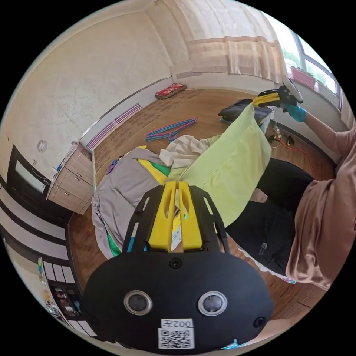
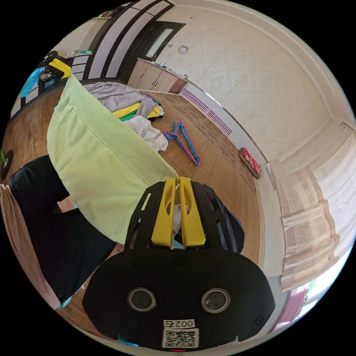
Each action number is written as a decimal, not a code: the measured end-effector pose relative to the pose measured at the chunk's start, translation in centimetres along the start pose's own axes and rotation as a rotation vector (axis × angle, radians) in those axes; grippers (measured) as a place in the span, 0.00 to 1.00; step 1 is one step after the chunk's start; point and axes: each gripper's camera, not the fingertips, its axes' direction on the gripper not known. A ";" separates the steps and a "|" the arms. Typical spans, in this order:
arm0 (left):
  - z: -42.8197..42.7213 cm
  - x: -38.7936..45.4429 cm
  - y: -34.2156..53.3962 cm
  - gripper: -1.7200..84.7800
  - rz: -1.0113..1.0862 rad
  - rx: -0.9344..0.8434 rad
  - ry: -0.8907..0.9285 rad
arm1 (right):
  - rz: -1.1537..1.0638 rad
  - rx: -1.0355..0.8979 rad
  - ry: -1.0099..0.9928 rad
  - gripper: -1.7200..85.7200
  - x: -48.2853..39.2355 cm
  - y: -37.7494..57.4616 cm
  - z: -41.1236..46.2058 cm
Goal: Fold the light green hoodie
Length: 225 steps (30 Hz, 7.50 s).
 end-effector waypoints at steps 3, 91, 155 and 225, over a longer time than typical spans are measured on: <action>5.1 -2.1 -2.5 0.01 -0.070 -0.068 0.006 | 0.062 -0.056 -0.021 0.01 1.4 -2.3 5.7; 25.8 -7.8 1.4 0.12 -0.307 -0.137 0.273 | 0.320 -0.101 -0.660 0.13 16.5 9.3 26.9; 24.6 -1.2 0.3 0.06 -0.457 -0.107 0.125 | 0.415 -0.155 -0.488 0.12 10.2 4.0 28.4; 44.0 -20.0 -40.7 0.09 -0.264 -0.058 0.261 | 0.134 -0.071 -0.600 0.14 18.5 -45.9 49.7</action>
